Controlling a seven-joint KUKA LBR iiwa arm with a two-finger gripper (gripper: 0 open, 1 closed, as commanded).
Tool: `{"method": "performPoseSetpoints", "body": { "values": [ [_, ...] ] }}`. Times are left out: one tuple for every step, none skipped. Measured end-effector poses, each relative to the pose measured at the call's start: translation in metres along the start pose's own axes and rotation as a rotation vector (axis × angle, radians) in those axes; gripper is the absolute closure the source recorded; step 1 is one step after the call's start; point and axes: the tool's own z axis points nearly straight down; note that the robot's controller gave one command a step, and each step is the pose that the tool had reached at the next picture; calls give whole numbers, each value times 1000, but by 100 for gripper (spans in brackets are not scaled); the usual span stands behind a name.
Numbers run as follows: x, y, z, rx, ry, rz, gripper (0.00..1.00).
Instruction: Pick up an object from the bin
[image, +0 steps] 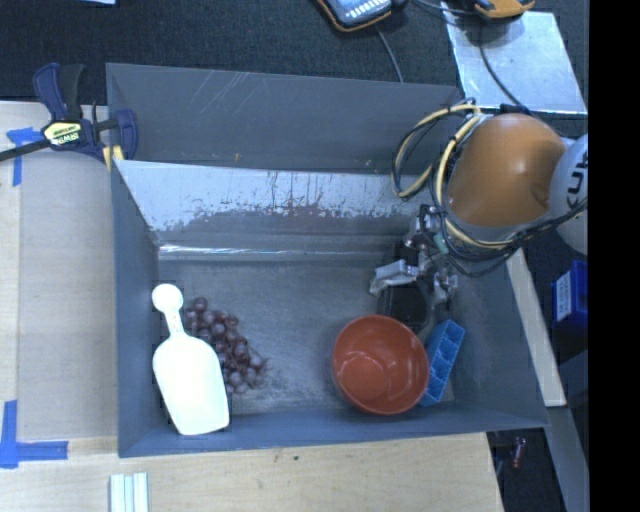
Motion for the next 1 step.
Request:
{"method": "performPoseSetpoints", "body": {
  "values": [
    [-1,3,-27,-8,0,0,100]
  ]
}}
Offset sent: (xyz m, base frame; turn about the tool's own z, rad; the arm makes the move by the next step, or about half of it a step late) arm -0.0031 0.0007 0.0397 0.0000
